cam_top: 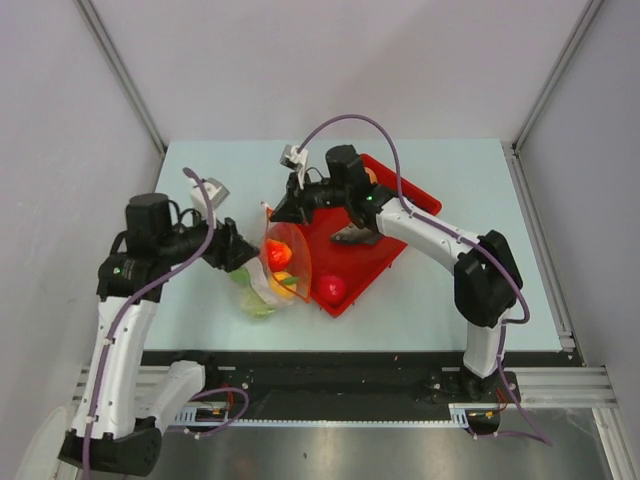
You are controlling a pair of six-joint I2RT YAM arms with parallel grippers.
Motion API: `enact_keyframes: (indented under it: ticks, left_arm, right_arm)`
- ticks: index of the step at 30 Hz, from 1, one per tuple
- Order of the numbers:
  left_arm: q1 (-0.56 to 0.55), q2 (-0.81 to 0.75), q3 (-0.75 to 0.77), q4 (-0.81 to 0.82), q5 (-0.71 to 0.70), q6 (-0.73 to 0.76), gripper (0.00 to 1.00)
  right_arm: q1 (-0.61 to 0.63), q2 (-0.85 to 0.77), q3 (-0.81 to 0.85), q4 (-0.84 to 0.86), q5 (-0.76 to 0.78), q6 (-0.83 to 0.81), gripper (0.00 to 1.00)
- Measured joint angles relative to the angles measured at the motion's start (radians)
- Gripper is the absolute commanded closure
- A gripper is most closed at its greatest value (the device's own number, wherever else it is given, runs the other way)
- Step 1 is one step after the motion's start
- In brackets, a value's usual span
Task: Place the food in the zip-top bag and seal the zipper
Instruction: Zip the zipper food storage bag at the center of the board.
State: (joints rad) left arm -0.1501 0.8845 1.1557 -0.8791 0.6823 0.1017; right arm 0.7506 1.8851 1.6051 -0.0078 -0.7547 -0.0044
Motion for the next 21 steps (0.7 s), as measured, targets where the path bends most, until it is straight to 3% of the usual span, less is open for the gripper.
enact_keyframes:
  ticks: [5, 11, 17, 21]
  left_arm:
    - [0.248, -0.028, 0.030, 0.033, 0.065, 0.098, 0.26]
    - [0.388, 0.018, 0.041, 0.028, 0.225, 0.266, 0.24]
    - [0.433, 0.037, -0.002, 0.011, 0.404, 0.507, 0.25]
    - [0.431, 0.011, -0.029, -0.002, 0.492, 0.617, 0.34]
  right_arm:
    - [-0.003, -0.034, -0.027, 0.097, -0.087, 0.013, 1.00]
    - [0.027, -0.056, -0.028, 0.156, -0.160, -0.013, 1.00]
    - [0.068, -0.075, -0.029, 0.139, -0.213, -0.109, 1.00]
    - [0.091, -0.098, -0.031, 0.113, -0.239, -0.170, 1.00]
